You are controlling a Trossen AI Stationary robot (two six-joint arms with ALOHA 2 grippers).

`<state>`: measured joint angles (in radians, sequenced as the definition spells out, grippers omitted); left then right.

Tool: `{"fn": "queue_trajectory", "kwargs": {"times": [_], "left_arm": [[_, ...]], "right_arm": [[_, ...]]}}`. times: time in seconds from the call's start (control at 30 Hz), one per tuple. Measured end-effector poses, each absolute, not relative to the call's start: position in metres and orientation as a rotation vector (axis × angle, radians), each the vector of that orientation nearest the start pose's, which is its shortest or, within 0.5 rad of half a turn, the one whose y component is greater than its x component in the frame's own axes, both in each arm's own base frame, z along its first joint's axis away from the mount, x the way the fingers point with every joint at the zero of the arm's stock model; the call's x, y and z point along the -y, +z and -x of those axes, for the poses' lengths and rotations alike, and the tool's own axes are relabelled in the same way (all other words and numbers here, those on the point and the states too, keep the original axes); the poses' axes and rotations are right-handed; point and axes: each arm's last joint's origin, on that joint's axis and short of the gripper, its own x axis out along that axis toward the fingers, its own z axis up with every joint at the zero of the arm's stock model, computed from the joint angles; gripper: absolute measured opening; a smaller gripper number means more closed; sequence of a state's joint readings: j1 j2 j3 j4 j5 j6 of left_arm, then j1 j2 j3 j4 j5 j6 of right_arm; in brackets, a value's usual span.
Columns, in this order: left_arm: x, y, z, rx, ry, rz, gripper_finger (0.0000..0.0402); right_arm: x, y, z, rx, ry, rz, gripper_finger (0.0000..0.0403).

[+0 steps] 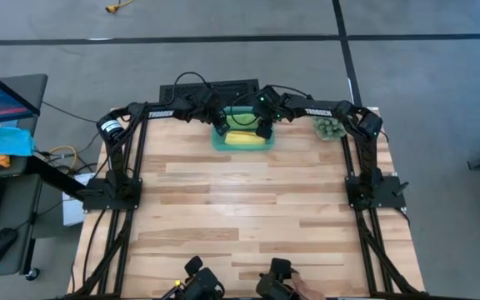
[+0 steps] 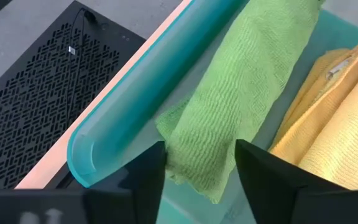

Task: Roll microfiber towels into tight, uniform cylinder then place into a basket
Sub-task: Put the green microfiber towel into the blue bin, then return to Home Position

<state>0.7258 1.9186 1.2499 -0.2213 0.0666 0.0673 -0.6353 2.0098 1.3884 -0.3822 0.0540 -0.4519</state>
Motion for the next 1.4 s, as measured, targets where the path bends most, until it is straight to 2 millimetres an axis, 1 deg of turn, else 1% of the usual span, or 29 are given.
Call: {"fn": "queue_trajectory", "kwargs": {"times": [0.1,0.2,0.3,0.37,0.5,0.6,0.7,0.77,0.9,1.03,1.17,1.27,1.4], "left_arm": [[-0.264,0.172,-0.301,-0.854,0.585,0.288,0.0206],[-0.264,0.172,-0.300,-0.857,0.588,0.289,0.0224],[-0.264,0.172,-0.299,-0.871,0.616,0.272,0.0230],[-0.264,0.176,-0.298,-0.882,0.632,0.237,0.0230],[-0.262,0.189,-0.294,-0.868,0.642,0.202,0.0229],[-0.259,0.203,-0.290,-0.848,0.644,0.193,0.0228],[-0.252,0.219,-0.283,-0.852,0.642,0.195,0.0228],[-0.244,0.229,-0.278,-0.872,0.630,0.193,0.0228],[-0.220,0.245,-0.271,-0.889,0.585,0.169,0.0228],[-0.184,0.247,-0.266,-0.820,0.521,0.121,0.0228],[-0.143,0.238,-0.255,-0.744,0.460,0.117,0.0228],[-0.111,0.226,-0.244,-0.710,0.406,0.141,0.0225],[-0.074,0.213,-0.227,-0.682,0.332,0.181,0.0205]], "right_arm": [[0.250,0.167,-0.335,-1.094,-0.394,0.108,0.0225],[0.248,0.169,-0.334,-1.106,-0.383,0.114,0.0238],[0.247,0.176,-0.332,-1.100,-0.383,0.121,0.0242],[0.245,0.185,-0.330,-1.092,-0.385,0.124,0.0240],[0.237,0.207,-0.323,-1.083,-0.385,0.124,0.0237],[0.228,0.223,-0.318,-1.072,-0.379,0.122,0.0234],[0.215,0.235,-0.314,-1.085,-0.367,0.104,0.0232],[0.203,0.240,-0.313,-1.089,-0.357,0.084,0.0229],[0.166,0.234,-0.306,-1.120,-0.288,0.089,0.0218],[0.126,0.223,-0.293,-1.101,-0.221,0.123,0.0203],[0.091,0.217,-0.274,-1.010,-0.194,0.125,0.0185],[0.071,0.217,-0.260,-0.942,-0.192,0.086,0.0173],[0.045,0.219,-0.243,-0.876,-0.181,0.011,0.0159]]}}
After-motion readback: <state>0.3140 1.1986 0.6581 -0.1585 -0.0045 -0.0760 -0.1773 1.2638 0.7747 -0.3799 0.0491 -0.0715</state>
